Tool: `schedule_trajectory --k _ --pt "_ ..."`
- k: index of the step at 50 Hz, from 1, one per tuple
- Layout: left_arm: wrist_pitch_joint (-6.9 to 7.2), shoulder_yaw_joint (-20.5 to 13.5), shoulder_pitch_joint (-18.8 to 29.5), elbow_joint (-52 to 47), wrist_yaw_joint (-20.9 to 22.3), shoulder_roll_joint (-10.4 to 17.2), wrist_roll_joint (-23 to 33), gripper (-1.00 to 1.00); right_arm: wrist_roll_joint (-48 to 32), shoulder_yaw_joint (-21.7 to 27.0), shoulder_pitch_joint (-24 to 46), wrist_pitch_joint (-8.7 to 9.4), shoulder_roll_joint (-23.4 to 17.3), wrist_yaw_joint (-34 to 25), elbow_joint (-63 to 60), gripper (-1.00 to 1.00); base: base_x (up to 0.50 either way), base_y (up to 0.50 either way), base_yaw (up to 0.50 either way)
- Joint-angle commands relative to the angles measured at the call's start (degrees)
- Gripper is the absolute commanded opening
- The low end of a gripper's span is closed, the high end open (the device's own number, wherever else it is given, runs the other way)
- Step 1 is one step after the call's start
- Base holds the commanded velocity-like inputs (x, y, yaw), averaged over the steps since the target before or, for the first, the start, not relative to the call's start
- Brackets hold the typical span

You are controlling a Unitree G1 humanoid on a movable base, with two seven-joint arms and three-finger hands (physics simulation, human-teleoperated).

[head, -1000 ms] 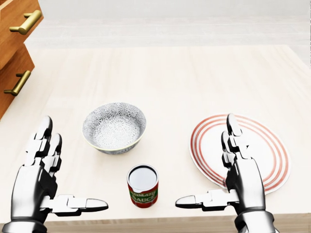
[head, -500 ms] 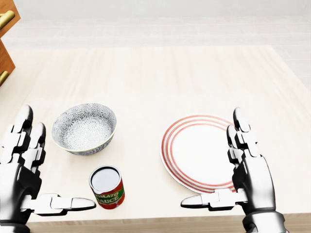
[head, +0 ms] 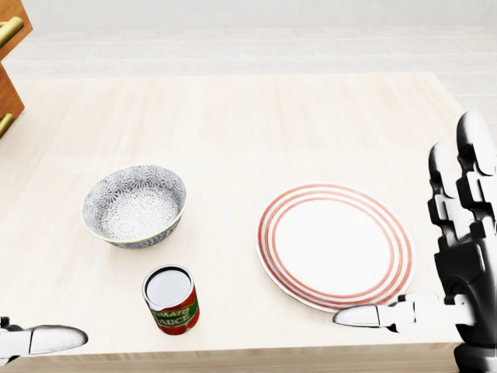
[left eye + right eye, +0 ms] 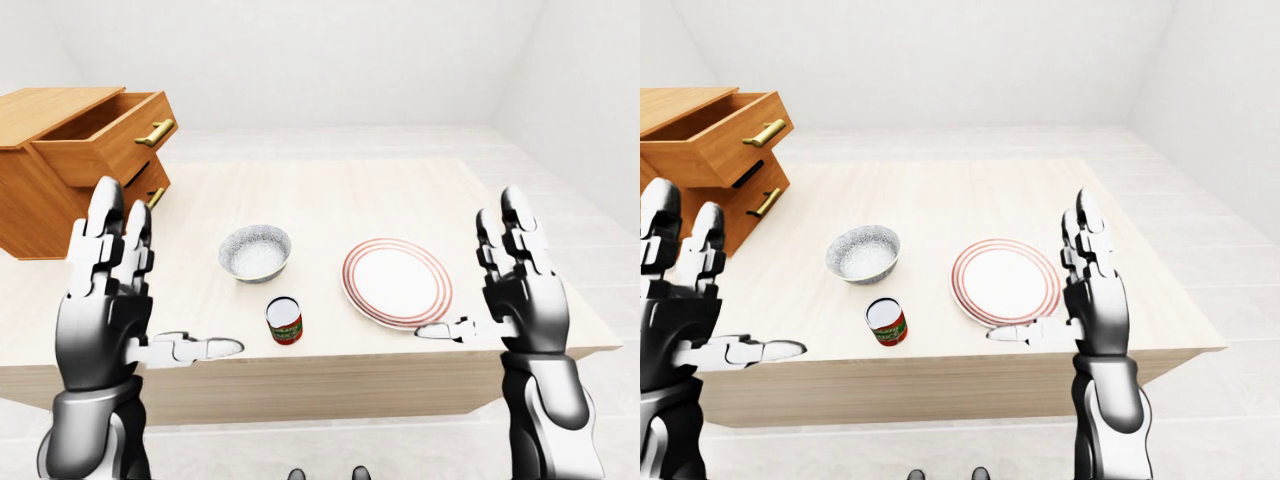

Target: Put the bowl on the plate.

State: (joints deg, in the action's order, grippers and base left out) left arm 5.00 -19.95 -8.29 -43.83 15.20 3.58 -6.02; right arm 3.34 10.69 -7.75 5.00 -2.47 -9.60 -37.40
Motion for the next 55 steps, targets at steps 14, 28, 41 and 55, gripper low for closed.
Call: schedule_trajectory --k 14,28,41,55 --pt "0.0 -8.7 3.19 -9.02 4.4 0.51 -2.61 1.0 1.45 7.46 1.28 0.0 -0.11 -4.02 -8.51 1.0 0.08 -0.02 0.0" --pt "0.0 -10.14 2.43 -9.31 5.04 0.38 -4.03 1.0 1.73 8.2 1.34 0.0 0.37 -4.36 -8.21 1.0 0.41 -0.11 0.0" --pt "0.0 -10.88 1.62 -8.74 5.46 -0.35 -4.3 1.0 1.64 7.49 2.53 0.0 -0.09 -3.75 -3.25 1.0 0.02 -0.07 0.0" --pt "0.0 -10.76 2.36 -6.65 5.23 0.44 -4.61 1.0 2.37 7.68 2.78 0.0 -0.75 -3.47 -2.31 1.0 0.0 -0.3 0.0"
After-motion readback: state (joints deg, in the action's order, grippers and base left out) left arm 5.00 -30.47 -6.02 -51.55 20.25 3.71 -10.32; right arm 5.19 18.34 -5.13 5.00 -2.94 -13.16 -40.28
